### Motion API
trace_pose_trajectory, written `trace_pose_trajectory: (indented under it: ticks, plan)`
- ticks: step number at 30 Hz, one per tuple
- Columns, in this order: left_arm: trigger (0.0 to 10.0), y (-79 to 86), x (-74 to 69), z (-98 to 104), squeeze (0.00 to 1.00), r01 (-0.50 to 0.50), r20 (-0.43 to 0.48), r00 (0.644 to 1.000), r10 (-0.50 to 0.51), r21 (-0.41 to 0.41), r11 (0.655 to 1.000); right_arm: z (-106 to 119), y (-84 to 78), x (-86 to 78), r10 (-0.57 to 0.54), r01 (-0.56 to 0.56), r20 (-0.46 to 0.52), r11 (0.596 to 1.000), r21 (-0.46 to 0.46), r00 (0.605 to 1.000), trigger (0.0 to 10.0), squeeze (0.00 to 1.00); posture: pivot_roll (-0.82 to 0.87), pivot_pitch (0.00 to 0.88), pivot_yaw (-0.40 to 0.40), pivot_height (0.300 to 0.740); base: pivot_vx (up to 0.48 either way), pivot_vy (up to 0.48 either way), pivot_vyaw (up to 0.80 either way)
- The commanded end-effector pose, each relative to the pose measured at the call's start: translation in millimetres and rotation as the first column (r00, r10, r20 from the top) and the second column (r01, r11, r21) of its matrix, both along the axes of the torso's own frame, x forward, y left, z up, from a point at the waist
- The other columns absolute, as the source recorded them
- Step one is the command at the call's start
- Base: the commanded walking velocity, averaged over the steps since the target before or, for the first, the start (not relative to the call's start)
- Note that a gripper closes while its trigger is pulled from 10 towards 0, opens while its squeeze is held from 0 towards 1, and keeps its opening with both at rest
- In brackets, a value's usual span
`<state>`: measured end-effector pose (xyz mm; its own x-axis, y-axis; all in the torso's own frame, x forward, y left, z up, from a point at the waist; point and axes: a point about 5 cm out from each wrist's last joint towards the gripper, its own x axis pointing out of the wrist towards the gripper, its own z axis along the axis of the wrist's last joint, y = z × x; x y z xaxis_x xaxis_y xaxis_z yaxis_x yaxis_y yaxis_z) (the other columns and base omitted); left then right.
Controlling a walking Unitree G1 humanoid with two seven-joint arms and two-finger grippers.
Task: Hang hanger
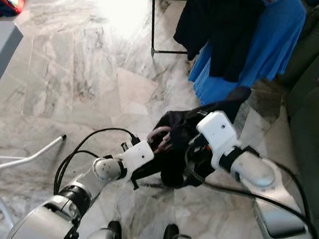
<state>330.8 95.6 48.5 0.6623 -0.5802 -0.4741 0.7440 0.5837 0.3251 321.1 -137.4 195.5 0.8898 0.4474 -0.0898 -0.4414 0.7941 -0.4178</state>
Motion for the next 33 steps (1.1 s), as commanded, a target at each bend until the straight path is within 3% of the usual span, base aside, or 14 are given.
trace_pose_trajectory:
  ticks: [1,3,6,8,11,15,21,23,26,30,33]
  plan:
    - [10.0,3.2,-2.0,-2.6,0.0,0.005,0.006,1.0,-0.005,0.014,1.0,3.4,-17.1,6.3,-0.113,0.112,0.018,0.993,0.029,0.993,10.0,1.0,-0.15,0.281,0.079,0.74,0.0,0.0,0.0]
    - [10.0,3.7,-1.7,-2.4,0.0,0.001,0.009,1.0,-0.001,0.014,1.0,5.1,-24.3,8.2,-0.156,0.155,0.015,0.986,0.067,0.988,10.0,1.0,-0.15,0.28,0.08,0.74,0.0,0.0,0.0]
    - [10.0,4.1,-1.1,-1.6,0.0,-0.001,0.011,1.0,0.001,0.015,1.0,0.3,-26.6,5.6,-0.131,0.133,-0.033,0.989,0.071,0.991,10.0,1.0,-0.15,0.279,0.082,0.74,0.0,0.0,0.0]
    - [10.0,4.5,1.0,0.7,0.0,-0.012,0.022,1.0,0.012,0.011,1.0,-13.0,-21.0,-2.3,-0.063,0.065,-0.098,0.998,0.023,0.993,10.0,1.0,-0.15,0.28,0.085,0.74,0.0,0.0,0.0]
    - [10.0,4.8,2.5,2.4,0.0,-0.02,0.03,0.999,0.02,0.01,1.0,-20.2,-15.4,-8.4,-0.01,0.013,-0.146,1.0,0.023,0.989,10.0,1.0,-0.16,0.282,0.088,0.74,0.0,0.0,0.0]
    - [10.0,5.0,4.3,4.5,0.0,-0.025,0.035,0.999,0.024,0.007,1.0,-28.0,-4.7,-25.9,0.152,-0.161,-0.211,0.987,-0.025,0.965,10.0,1.0,-0.16,0.284,0.091,0.74,0.0,0.0,0.0]
    - [10.0,4.5,4.8,5.3,0.0,-0.022,0.036,0.999,0.022,0.007,1.0,-12.4,-9.8,-21.8,0.151,-0.143,-0.161,0.988,0.058,0.975,10.0,1.0,-0.16,0.285,0.09,0.74,0.0,0.0,0.0]
    - [10.0,4.5,4.8,5.3,0.0,-0.023,0.036,0.999,0.023,0.007,1.0,-10.1,-7.5,-27.3,0.209,-0.203,-0.162,0.978,0.054,0.964,10.0,1.0,-0.16,0.285,0.091,0.74,0.0,0.0,0.0]
    - [10.0,5.0,4.4,4.7,0.0,-0.023,0.033,0.999,0.023,0.008,1.0,-1.4,-5.3,-34.7,0.274,-0.256,-0.153,0.958,0.126,0.949,10.0,1.0,-0.16,0.284,0.09,0.74,0.0,0.0,0.0]
    - [10.0,5.9,4.5,5.1,0.0,-0.018,0.033,0.999,0.018,0.004,1.0,1.9,-8.8,-36.2,0.279,-0.269,-0.126,0.959,0.091,0.952,10.0,1.0,-0.16,0.284,0.09,0.74,0.0,0.0,0.0]
    - [10.0,7.3,5.0,7.8,0.0,0.007,0.028,1.0,-0.007,-0.013,1.0,9.8,-23.6,-31.8,0.22,-0.219,-0.063,0.975,0.024,0.973,10.0,1.0,-0.16,0.285,0.089,0.74,0.0,0.0,0.0]
